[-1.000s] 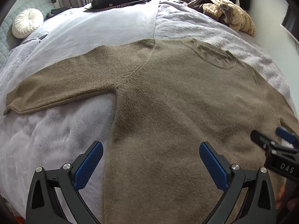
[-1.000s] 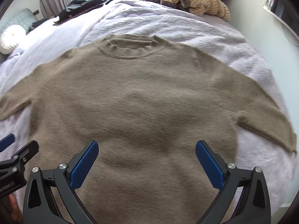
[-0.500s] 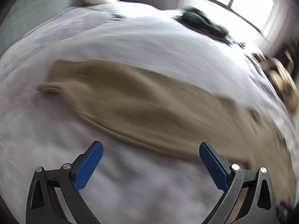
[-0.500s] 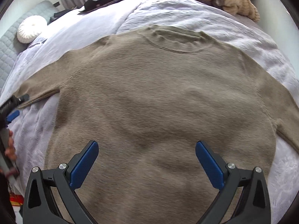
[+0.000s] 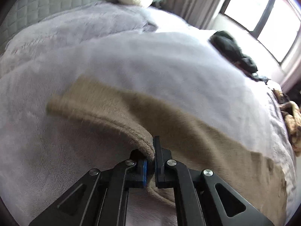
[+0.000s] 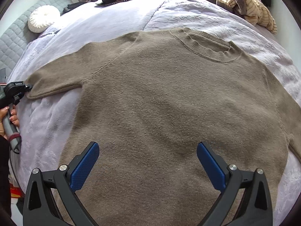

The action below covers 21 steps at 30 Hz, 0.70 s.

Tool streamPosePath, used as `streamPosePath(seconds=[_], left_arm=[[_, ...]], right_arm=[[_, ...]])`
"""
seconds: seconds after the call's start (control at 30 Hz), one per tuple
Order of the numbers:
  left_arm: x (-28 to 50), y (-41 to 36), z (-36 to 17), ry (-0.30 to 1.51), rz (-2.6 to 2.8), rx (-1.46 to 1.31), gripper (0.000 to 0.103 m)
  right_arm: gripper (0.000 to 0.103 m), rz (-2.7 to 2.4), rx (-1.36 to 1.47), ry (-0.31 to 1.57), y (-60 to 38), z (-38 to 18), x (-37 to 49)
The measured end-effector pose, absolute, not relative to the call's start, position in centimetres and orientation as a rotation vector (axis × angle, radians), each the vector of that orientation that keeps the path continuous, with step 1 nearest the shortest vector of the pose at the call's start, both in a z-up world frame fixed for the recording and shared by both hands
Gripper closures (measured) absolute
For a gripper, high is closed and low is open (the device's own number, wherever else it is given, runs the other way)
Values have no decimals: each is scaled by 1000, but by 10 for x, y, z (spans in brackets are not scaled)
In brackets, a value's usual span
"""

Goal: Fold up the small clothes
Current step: 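Grasp the sweater sleeve cuff with the left tool and lift it, then fold the held sleeve across the sweater body and open the left tool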

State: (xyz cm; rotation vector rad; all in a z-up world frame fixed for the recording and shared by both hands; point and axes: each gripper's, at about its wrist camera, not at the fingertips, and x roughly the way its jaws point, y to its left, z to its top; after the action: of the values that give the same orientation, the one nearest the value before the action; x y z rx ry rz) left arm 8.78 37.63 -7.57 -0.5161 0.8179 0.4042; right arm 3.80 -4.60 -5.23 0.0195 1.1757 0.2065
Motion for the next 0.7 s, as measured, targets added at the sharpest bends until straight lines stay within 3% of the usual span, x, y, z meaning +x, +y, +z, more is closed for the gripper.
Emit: streamPosePath(seconds=[0.2,0.4,0.7], left_arm=[[94,311,-19,695,167,-393,97],[124,192,23,665,-119,-302,97],[152,-24,2,802,-404,-109,97]], right_arm=[[0,205,69,1123,-64,-42,35],[0,169,151,1074,-102,-31,29],[0,37,286,1069,-199,-38,22]])
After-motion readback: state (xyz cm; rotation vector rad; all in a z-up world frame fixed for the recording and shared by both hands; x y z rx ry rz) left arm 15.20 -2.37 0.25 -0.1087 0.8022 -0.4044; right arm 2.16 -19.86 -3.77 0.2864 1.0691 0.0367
